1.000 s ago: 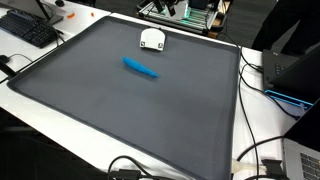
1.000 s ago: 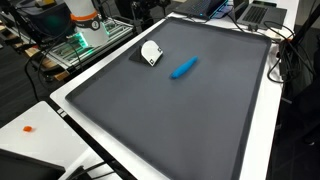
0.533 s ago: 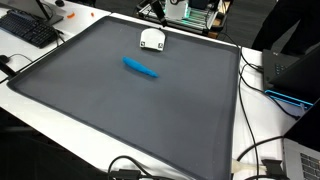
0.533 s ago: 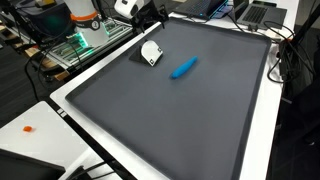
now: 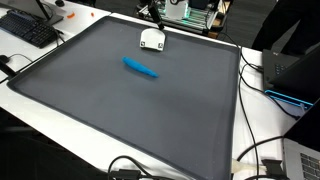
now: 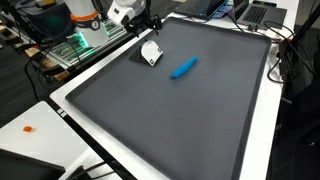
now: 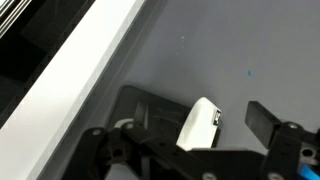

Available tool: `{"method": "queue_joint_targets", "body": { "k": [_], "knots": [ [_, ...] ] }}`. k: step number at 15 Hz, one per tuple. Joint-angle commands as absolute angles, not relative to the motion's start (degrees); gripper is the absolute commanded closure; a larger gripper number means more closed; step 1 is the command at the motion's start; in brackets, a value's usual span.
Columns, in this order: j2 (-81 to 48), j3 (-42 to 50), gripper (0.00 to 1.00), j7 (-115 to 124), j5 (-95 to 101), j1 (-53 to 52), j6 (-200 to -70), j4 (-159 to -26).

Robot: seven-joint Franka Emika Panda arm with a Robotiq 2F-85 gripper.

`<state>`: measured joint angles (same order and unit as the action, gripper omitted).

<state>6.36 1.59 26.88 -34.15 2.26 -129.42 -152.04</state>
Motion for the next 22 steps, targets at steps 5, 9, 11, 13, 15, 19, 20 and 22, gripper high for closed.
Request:
{"method": "queue_joint_targets", "body": {
  "k": [5, 9, 11, 13, 15, 19, 20, 22],
  "knots": [
    [5.4, 0.2, 0.0, 26.9, -35.6, 1.2, -140.7, -156.0],
    [5.1, -0.8, 0.0, 26.9, -35.7, 0.1, -146.2, -157.5],
    [5.1, -1.2, 0.0, 26.6, -36.3, -0.5, -148.6, -158.1],
    [5.2, -1.6, 0.0, 26.5, -36.3, -1.0, -151.7, -158.5],
    [3.7, -1.9, 0.0, 27.3, -35.9, -1.4, -154.7, -157.2],
    [2.3, -2.6, 0.0, 29.8, -35.2, -1.9, -159.8, -157.2],
    [2.0, -2.7, 0.0, 30.1, -35.2, -2.0, -160.6, -157.3],
    [1.3, -2.8, 0.0, 31.0, -35.0, -2.2, -161.5, -157.3]
  ]
}}
